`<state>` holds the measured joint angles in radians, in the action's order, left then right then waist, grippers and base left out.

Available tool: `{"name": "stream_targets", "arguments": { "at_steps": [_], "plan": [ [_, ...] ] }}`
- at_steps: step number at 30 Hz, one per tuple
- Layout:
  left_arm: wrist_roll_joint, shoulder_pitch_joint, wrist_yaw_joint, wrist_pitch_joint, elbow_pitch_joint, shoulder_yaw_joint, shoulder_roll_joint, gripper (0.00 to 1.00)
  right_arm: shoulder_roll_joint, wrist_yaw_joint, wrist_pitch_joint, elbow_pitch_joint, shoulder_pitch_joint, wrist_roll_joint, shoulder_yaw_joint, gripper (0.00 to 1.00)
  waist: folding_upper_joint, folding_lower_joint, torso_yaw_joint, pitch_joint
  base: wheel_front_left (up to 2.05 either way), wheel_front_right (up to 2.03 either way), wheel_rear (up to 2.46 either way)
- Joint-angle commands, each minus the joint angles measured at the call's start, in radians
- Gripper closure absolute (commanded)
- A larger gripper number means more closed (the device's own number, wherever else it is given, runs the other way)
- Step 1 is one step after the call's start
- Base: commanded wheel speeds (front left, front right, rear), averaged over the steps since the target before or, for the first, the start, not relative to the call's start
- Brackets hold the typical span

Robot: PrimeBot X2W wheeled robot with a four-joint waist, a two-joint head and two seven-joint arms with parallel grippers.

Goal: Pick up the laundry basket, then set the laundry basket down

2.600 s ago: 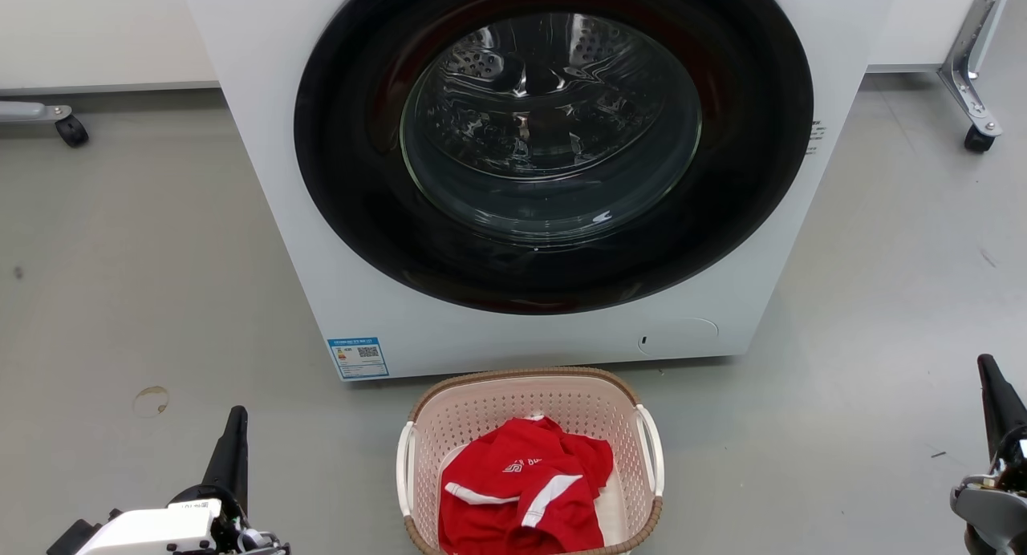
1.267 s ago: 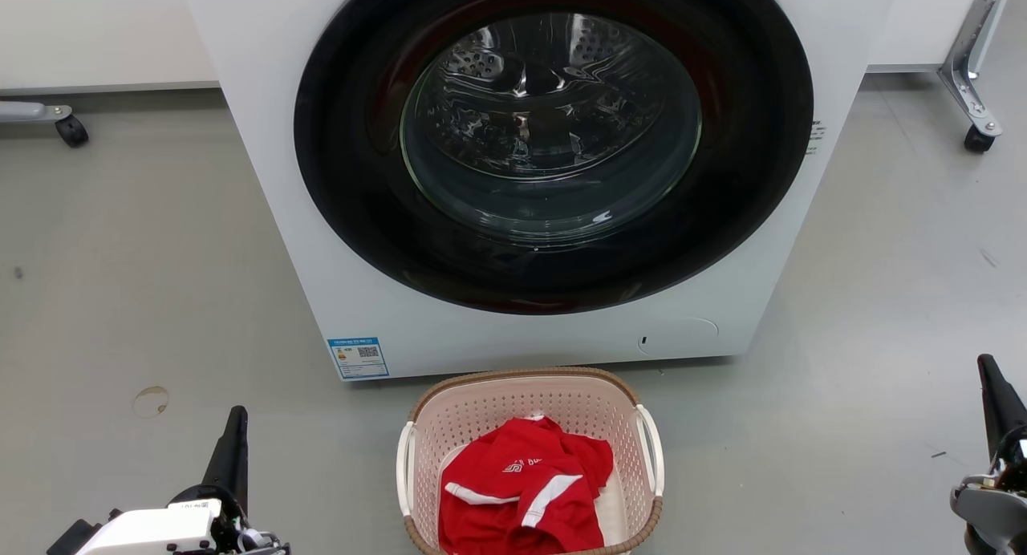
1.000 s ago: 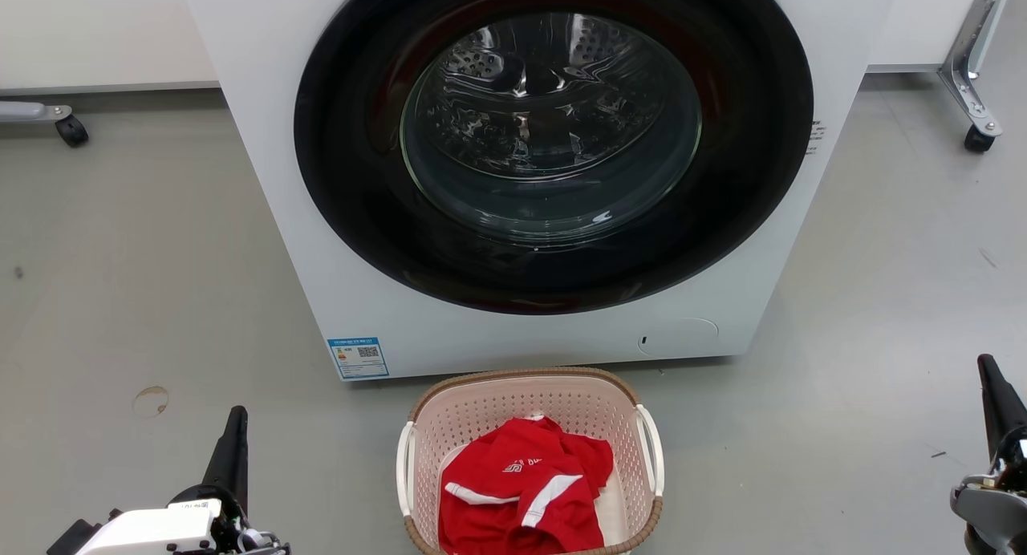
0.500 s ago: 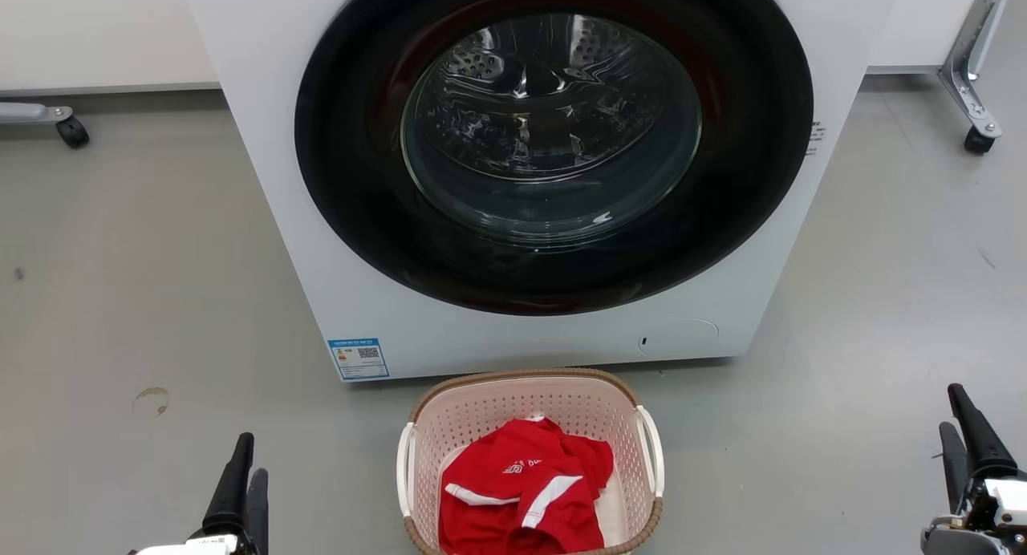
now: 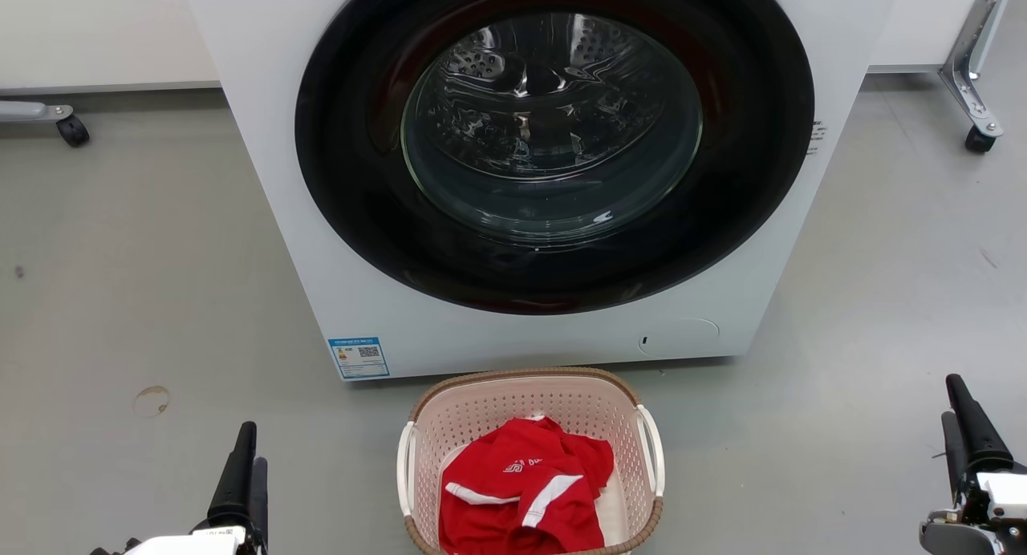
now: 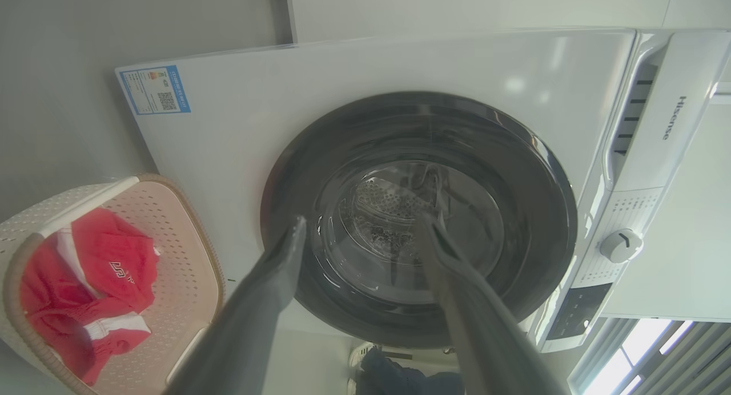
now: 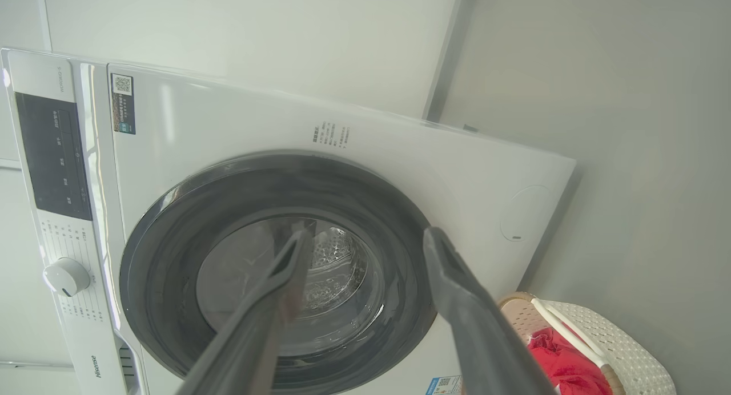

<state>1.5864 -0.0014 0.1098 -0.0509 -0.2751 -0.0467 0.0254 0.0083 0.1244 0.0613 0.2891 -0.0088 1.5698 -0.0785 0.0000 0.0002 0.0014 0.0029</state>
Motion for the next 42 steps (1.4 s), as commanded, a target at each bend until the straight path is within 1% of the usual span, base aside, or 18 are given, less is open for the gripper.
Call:
{"name": "stream_targets", "arguments": {
  "at_steps": [1, 8, 18, 26, 33, 36, 42],
  "plan": [
    [-0.027, -0.02, -0.006, 0.012, 0.038, 0.002, 0.017, 0.0, -0.037, 0.002, -0.017, -0.031, -0.037, -0.031, 0.007, 0.0, 0.0, -0.0001, 0.0, 0.0, 0.0, 0.0, 0.0],
    [-0.09, -0.016, -0.018, 0.03, 0.052, 0.013, 0.023, 0.0, -0.044, 0.002, -0.039, -0.032, -0.041, -0.099, 0.016, 0.0, 0.0, -0.0001, 0.0, 0.0, 0.0, 0.0, 0.0],
    [-0.211, -0.01, -0.047, 0.059, 0.078, 0.039, 0.039, 0.0, -0.045, 0.002, -0.068, -0.045, -0.043, -0.263, 0.022, 0.0, 0.0, -0.0001, 0.001, -0.001, 0.0, 0.0, 0.0],
    [-0.337, -0.01, -0.092, 0.078, 0.096, 0.079, 0.076, 0.0, -0.05, 0.003, -0.092, -0.049, -0.046, -0.403, 0.036, 0.0, 0.0, -0.0002, 0.001, -0.003, 0.0, 0.0, 0.0],
    [-0.457, -0.01, -0.138, 0.082, 0.117, 0.122, 0.113, 0.0, -0.059, 0.003, -0.113, -0.054, -0.048, -0.559, 0.048, 0.0, 0.0, -0.0002, 0.001, -0.006, 0.0, 0.0, 0.0],
    [-0.486, -0.008, -0.152, 0.086, 0.128, 0.133, 0.119, 0.0, -0.056, 0.003, -0.121, -0.057, -0.047, -0.614, 0.05, 0.0, 0.0, -0.0002, 0.001, -0.006, 0.0, 0.0, 0.0],
    [-0.537, -0.001, -0.174, 0.098, 0.152, 0.149, 0.13, 0.0, -0.052, 0.004, -0.139, -0.066, -0.047, -0.688, 0.056, 0.0, 0.0, -0.0002, 0.001, -0.008, 0.0, 0.0, 0.0]
  ]
}}
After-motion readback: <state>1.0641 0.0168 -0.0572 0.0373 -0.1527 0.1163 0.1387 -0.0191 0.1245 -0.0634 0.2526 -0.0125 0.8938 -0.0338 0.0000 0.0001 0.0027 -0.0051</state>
